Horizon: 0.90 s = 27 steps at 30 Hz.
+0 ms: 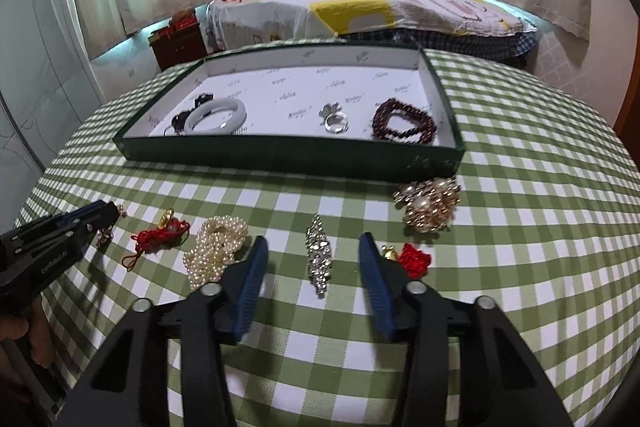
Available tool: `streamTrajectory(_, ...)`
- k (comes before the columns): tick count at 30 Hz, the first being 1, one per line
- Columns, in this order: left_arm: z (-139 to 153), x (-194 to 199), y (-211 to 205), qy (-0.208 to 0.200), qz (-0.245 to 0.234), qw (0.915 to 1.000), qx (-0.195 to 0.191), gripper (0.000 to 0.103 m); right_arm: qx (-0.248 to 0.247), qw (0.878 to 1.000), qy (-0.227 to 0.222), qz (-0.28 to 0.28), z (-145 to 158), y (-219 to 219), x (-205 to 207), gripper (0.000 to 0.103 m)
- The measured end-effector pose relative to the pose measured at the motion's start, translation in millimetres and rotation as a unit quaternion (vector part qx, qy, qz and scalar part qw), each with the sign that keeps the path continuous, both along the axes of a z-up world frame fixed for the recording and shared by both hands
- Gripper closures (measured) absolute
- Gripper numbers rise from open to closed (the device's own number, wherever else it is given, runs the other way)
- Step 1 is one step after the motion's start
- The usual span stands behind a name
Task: Organize jewelry
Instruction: 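Grasp the gold chain with the left tool while the right tool grasps the rhinestone brooch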
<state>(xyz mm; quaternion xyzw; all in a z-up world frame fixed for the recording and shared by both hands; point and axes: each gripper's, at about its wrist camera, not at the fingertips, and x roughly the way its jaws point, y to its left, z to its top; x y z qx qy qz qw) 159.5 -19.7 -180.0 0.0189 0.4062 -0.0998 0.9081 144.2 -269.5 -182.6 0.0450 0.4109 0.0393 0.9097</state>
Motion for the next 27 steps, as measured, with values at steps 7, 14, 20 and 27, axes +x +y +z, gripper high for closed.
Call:
streamTrajectory(7,2.6,0.0,1.3,-0.004,0.006,1.0000,0.000,0.087,-0.012,1.000,0.003,0.003,-1.6,1.0,-1.8,0.076)
streamTrajectory(14,2.4,1.2,3.0,0.000,0.010,0.9999,0.002,0.087,-0.020,1.000,0.001,0.010,-1.7,2.1,-4.6,0.089)
streamTrajectory(20,3.9,0.4,4.0,-0.006,0.012,0.9999,0.002,0.087,-0.007,1.000,-0.006,0.007,-1.7,-0.1,-8.1,0.089)
streamTrajectory(27,15.2,-3.4,3.7,-0.021,0.012,0.9997,-0.003,0.088,0.000,1.000,-0.028,0.003,10.8,-1.0,-11.9,0.089)
